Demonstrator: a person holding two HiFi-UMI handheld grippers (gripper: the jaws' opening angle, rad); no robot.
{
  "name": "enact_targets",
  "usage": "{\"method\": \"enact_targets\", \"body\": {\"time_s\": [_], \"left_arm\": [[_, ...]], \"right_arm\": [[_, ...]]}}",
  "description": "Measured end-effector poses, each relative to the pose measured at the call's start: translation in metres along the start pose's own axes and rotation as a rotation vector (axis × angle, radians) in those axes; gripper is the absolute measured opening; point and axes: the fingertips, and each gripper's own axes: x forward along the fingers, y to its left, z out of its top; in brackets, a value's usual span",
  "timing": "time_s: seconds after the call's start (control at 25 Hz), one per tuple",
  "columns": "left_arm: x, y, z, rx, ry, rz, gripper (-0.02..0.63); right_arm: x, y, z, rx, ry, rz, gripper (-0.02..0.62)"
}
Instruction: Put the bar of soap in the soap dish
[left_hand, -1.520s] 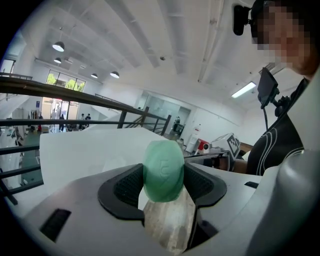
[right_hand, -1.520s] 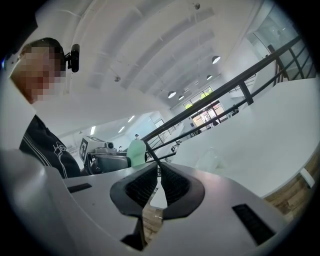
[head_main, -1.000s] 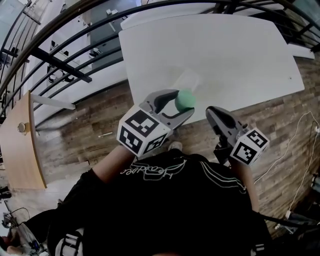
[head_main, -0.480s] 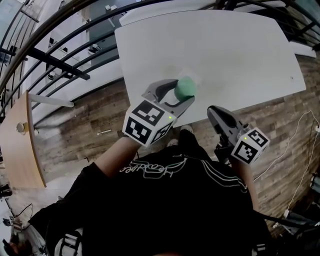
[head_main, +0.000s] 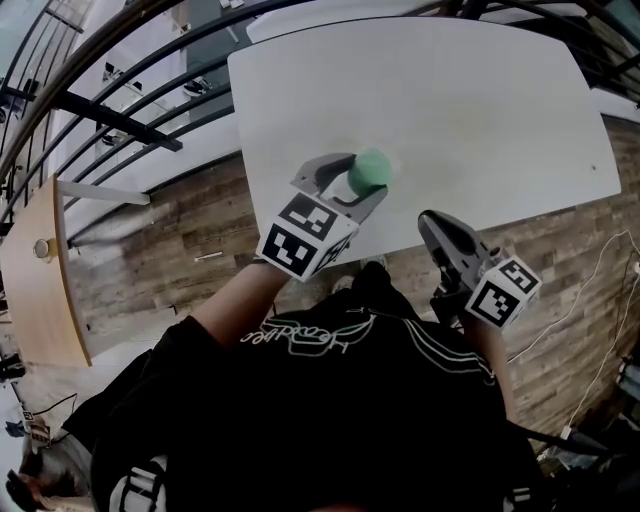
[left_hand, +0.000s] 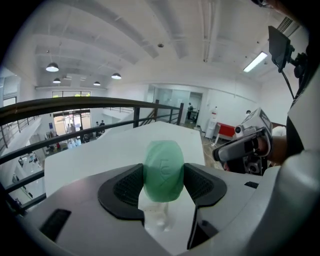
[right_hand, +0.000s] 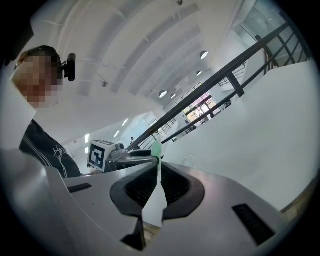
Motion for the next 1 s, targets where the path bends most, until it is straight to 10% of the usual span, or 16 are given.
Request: {"method": "enact_targets", "body": {"time_s": [1.0], "left_arm": [[0.057,0.032,-0.069,0.050,0.191,0.073,0.261]], "right_arm": [[0.019,-0.052,-0.017,0.069,0.036,0.016,0.026]]}}
